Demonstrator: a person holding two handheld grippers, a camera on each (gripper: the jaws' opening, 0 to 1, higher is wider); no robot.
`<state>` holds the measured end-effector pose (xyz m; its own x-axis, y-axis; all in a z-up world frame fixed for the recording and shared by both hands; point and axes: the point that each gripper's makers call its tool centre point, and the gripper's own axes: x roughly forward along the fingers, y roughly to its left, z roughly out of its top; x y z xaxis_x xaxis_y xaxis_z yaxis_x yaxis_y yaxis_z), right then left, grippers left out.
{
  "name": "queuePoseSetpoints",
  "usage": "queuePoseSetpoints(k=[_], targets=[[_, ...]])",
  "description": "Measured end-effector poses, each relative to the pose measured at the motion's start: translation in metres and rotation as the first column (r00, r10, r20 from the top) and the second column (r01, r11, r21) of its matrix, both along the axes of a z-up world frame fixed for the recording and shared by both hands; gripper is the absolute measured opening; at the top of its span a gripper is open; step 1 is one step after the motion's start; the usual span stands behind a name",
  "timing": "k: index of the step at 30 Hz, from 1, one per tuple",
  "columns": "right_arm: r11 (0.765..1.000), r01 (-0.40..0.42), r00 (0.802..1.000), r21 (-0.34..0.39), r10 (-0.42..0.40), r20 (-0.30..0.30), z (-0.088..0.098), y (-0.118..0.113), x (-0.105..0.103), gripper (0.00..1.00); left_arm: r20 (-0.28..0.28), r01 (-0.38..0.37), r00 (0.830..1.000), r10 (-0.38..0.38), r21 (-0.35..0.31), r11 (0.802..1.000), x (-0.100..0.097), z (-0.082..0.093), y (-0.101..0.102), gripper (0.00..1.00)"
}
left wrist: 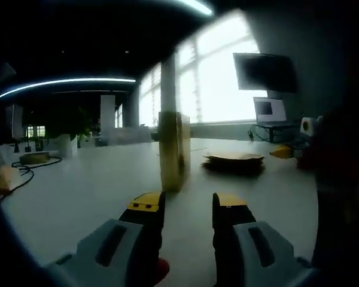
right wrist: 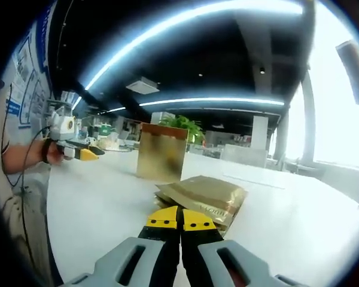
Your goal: Extract single mask from mask box in order stack masks on table
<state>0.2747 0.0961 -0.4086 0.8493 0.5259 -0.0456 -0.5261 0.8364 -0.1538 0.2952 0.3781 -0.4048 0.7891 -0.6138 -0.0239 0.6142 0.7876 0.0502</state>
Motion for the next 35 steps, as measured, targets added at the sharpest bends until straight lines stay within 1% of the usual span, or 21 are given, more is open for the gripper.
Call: queuePoseSetpoints(k=[9, 11, 18, 22, 35], targets=[[1.000, -0.013, 1.000, -0.002, 0.013, -0.011, -0.0017, 0.0039, -0.0018, 0.00, 0.002, -0.007, 1.000, 0.007, -0.004, 1.000, -0.0007, -0.0031, 0.0020, 0.20], [1.000, -0.016, 1.000, 0.000, 0.016, -0.006, -0.0009, 0.0043, -0.0021, 0.00, 0.000, -0.008, 1.000, 0.008, -0.010, 1.000, 0.0004, -0.0035, 0.0033, 0.20], [1.000, -0.011, 1.000, 0.008, 0.011, -0.002, 0.0002, 0.0027, -0.0014, 0.00, -0.007, -0.013, 1.000, 0.013, 0.002, 1.000, 0.0008, -0.0056, 0.0028, 0.20], [1.000, -0.005, 1.000, -0.003, 0.005, 0.001, -0.0008, 0.0018, -0.0004, 0.00, -0.008, -0.004, 1.000, 0.004, -0.008, 1.000, -0.0007, -0.0049, 0.0024, 0.20], [1.000, -0.007, 1.000, -0.001, 0.007, 0.003, -0.0003, 0.0014, -0.0007, 0.00, -0.015, -0.012, 1.000, 0.012, -0.002, 1.000, 0.0002, -0.0072, 0.0029, 0.20]])
